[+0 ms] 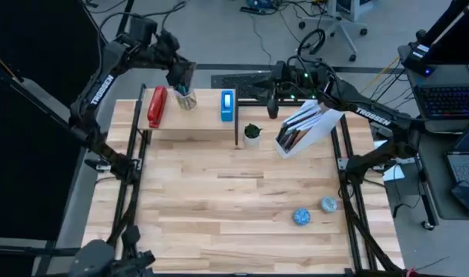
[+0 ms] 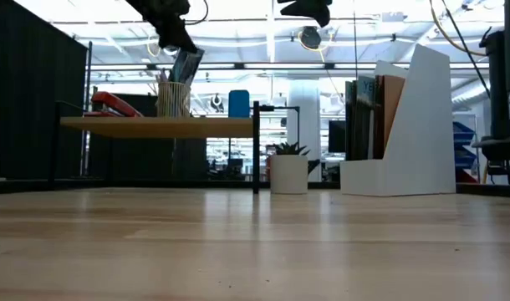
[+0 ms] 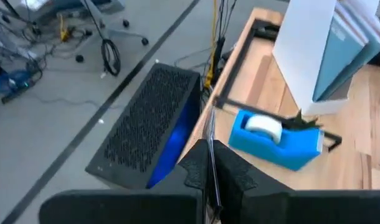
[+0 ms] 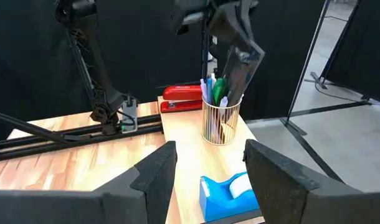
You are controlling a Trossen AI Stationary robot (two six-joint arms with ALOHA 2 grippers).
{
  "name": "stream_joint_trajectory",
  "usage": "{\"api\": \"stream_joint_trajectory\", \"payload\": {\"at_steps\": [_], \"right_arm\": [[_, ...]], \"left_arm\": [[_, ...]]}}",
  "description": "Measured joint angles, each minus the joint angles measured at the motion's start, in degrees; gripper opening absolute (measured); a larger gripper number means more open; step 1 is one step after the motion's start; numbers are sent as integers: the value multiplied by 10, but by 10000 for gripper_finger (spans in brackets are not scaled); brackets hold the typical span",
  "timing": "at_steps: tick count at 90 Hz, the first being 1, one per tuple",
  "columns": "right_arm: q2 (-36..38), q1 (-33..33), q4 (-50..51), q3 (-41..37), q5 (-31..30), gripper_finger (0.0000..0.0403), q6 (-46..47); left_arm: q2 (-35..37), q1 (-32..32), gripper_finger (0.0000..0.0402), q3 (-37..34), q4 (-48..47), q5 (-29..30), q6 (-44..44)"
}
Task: Stock shelves
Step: Put the pack of pens into the gold pen holder on the shelf
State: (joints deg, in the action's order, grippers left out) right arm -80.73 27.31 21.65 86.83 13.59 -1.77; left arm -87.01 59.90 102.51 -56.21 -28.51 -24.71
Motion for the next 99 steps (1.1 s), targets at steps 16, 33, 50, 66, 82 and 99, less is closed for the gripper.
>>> {"api": "stream_joint_trajectory", "payload": {"at_steps": [16,33,50,66,82,99], "right_arm": [[0,1,-4,0,-1,176,-9],[0,1,-6,0,-5,176,-9],[0,1,-9,0,-5,176,-9],[0,1,-13,0,-5,176,-6],[0,1,-13,0,-5,176,0],[0,1,-13,0,-5,176,0]], "left_arm": [[53,2,0,-91,105,1,13],[99,4,0,-170,200,0,49],[106,5,0,-218,227,1,50],[112,-5,0,-266,298,1,64],[127,-4,0,-292,333,1,64],[129,-5,0,-316,334,-3,64]]}}
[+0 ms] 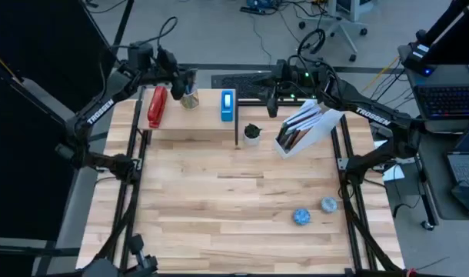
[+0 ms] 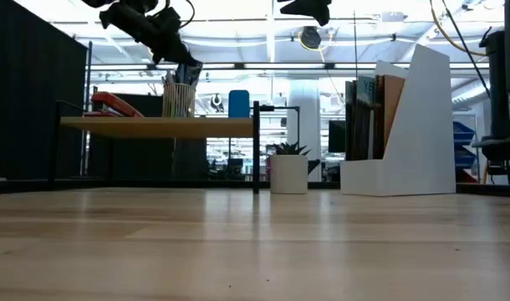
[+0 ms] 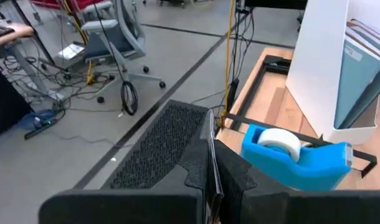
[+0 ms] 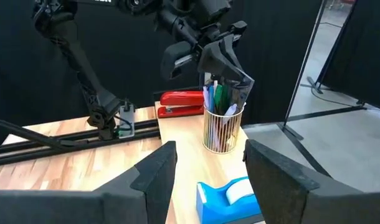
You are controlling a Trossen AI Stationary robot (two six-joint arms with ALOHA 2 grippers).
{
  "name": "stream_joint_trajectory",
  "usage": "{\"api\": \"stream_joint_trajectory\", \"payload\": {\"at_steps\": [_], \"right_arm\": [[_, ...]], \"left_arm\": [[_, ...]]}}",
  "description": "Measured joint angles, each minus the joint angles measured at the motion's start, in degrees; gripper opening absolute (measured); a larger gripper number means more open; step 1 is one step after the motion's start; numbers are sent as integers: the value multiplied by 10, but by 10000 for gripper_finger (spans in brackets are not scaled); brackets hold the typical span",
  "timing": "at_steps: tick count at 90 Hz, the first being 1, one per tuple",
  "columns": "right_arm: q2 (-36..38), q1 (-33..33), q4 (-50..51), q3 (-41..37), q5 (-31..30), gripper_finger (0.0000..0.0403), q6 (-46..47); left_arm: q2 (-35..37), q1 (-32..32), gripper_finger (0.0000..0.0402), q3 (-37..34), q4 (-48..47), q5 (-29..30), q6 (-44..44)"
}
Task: Stock shelves
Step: Put the pack of pens into the gold pen holder on the shelf
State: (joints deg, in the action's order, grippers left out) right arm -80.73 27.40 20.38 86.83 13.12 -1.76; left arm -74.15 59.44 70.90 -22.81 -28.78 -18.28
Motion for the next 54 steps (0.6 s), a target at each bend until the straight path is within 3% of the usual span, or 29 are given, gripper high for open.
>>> {"api": "stream_joint_trajectory", "payload": {"at_steps": [39,54], "right_arm": [[0,0,-5,0,0,176,-3],[0,0,-4,0,0,176,-4]], "left_arm": [[-1,0,1,-1,-6,1,28],[4,0,41,13,-15,8,27]]}}
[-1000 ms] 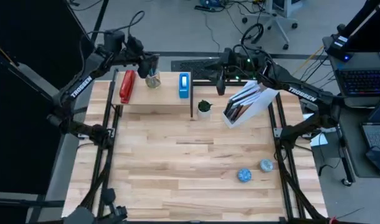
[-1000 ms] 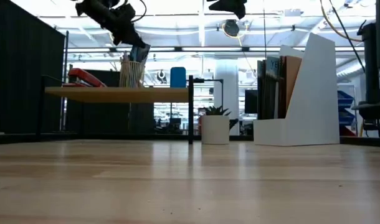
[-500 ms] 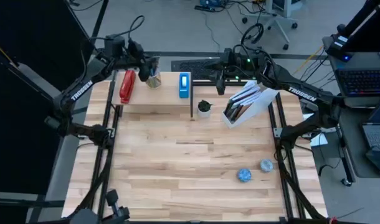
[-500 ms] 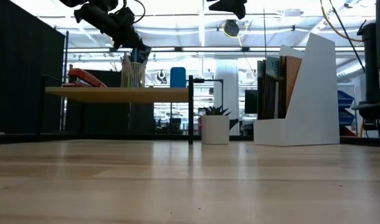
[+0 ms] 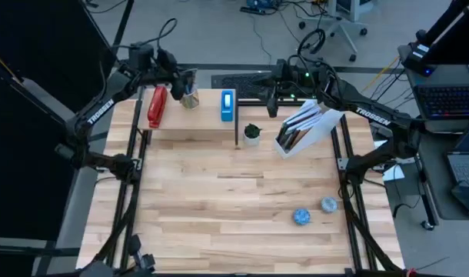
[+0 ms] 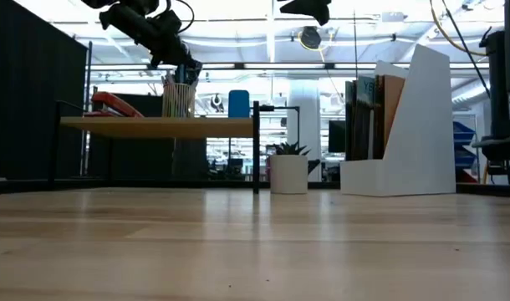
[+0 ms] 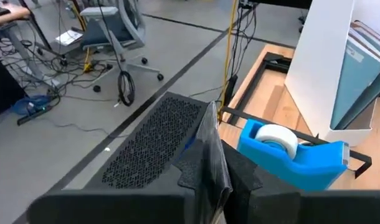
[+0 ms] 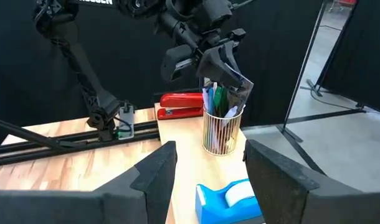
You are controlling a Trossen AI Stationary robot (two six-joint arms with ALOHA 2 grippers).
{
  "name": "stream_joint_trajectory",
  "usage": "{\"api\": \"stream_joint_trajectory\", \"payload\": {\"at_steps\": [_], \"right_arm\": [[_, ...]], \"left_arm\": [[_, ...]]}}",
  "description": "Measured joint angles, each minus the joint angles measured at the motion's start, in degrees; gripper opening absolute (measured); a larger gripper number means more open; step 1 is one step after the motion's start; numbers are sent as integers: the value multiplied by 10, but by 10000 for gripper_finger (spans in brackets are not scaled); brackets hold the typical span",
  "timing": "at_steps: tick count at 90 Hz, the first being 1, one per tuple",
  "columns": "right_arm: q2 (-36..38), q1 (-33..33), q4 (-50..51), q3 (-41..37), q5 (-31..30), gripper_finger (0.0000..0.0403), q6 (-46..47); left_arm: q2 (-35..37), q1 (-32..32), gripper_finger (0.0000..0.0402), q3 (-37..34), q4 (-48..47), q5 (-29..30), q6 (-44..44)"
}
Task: Stock shelves
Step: Put the pack of pens into the gold pen holder on the shelf, then put the blue scented candle to the bottom right of the shelf
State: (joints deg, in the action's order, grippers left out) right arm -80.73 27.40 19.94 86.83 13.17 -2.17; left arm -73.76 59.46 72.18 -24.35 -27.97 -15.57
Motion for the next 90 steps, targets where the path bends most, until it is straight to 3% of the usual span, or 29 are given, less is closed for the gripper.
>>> {"api": "stream_joint_trajectory", "payload": {"at_steps": [22,40,68,90], "right_arm": [[0,0,0,0,2,176,0],[0,0,1,0,2,176,0],[0,0,2,0,2,176,-27],[0,0,22,0,2,176,-31]], "left_arm": [[22,0,137,18,6,12,1],[30,0,181,19,7,18,2],[72,-3,201,85,13,18,4],[102,-63,200,108,11,10,52]]}}
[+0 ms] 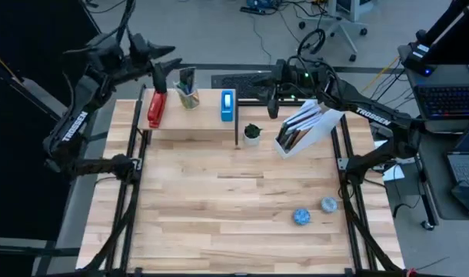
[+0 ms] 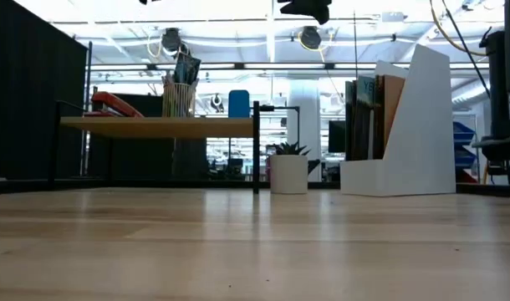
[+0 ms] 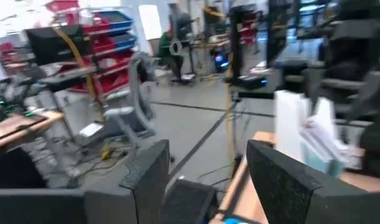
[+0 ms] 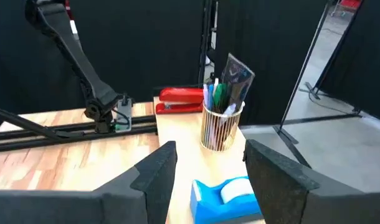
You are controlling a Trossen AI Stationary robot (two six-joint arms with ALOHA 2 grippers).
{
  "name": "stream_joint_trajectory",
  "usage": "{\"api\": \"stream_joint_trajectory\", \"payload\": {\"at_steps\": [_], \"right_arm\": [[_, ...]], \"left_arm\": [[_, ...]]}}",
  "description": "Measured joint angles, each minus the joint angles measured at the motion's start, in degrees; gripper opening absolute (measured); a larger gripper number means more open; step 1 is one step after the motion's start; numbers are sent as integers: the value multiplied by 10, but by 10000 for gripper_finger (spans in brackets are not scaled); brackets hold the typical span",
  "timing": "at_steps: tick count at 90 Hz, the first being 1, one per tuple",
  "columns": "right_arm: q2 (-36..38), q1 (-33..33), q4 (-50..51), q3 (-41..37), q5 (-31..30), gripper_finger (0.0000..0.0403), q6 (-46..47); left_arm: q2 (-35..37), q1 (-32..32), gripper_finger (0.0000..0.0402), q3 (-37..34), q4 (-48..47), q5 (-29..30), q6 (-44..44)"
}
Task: Stock shelves
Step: Put the blue scented candle to the bottom right of the shelf
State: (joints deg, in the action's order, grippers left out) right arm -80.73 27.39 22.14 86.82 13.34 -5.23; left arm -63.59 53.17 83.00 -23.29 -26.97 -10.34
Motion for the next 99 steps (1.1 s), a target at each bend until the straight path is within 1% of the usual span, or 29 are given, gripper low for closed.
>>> {"api": "stream_joint_trajectory", "payload": {"at_steps": [16,35,44,62,70,84,99], "right_arm": [[0,-8,69,0,0,176,-2],[0,-47,198,0,0,185,-11],[0,-77,260,0,-1,201,10],[0,-151,371,-1,0,234,83],[1,-186,383,-16,-1,240,125],[1,-253,382,-63,-2,249,200],[1,-316,377,-125,-2,269,280]], "left_arm": [[3,-77,200,0,-29,-2,10],[-11,-169,200,0,-91,9,11],[-24,-208,200,0,-115,21,14],[-54,-267,200,0,-142,24,26],[-69,-290,200,0,-152,24,26],[-90,-321,200,0,-171,24,26],[-92,-338,200,0,-177,24,38]]}}
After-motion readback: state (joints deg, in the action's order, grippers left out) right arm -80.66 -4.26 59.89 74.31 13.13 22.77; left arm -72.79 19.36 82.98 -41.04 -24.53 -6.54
